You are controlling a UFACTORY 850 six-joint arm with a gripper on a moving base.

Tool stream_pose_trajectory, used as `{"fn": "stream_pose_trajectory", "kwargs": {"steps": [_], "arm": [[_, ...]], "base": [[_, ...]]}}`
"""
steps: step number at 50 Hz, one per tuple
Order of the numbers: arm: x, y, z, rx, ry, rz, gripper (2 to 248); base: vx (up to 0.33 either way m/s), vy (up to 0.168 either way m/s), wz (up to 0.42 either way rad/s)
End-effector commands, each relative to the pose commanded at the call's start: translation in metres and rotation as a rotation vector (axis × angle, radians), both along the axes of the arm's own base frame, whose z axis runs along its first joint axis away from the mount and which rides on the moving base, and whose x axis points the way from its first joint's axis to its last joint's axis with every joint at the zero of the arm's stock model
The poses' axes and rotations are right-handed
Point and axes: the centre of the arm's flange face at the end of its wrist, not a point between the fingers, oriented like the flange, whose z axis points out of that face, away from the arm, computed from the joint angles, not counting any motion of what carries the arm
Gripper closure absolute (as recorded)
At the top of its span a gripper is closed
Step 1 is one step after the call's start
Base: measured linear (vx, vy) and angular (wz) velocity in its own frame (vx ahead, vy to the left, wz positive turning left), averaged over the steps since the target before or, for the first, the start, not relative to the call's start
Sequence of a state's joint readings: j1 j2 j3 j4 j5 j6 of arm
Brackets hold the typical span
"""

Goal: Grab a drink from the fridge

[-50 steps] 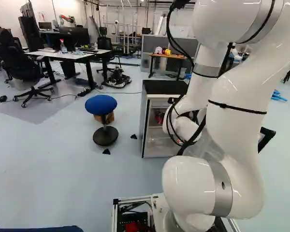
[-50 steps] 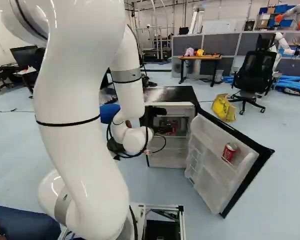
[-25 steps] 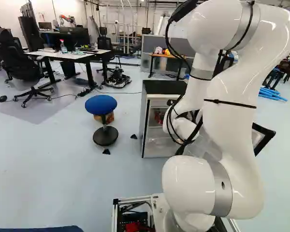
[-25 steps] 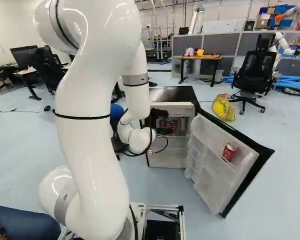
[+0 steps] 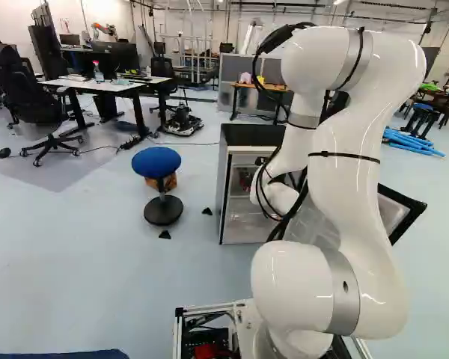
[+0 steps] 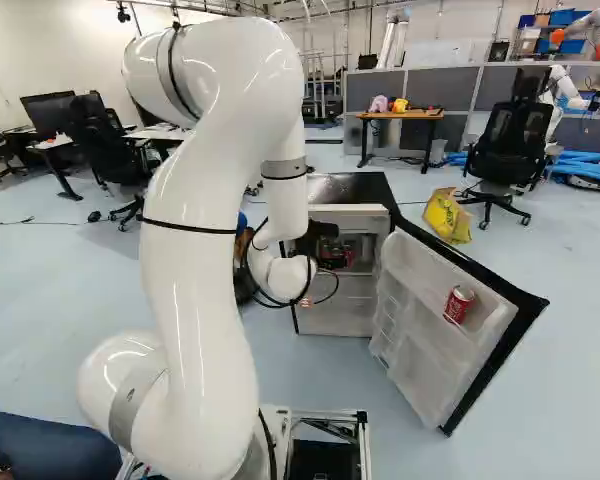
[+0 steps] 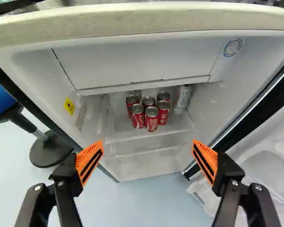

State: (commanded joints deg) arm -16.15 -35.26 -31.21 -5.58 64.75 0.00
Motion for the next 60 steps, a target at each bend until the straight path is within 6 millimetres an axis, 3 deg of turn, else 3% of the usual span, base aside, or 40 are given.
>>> {"fn": "stream_pose_trajectory", "kwargs": {"steps": [24, 60], "arm": [[0.035, -0.009, -0.035, 0.002, 0.008, 0.002, 3], [0.045, -0.011, -0.081, 0.016, 0.057, 0.004, 3]], "base": [[0.000, 0.000, 0.000], [0.000, 0.000, 0.000]]}}
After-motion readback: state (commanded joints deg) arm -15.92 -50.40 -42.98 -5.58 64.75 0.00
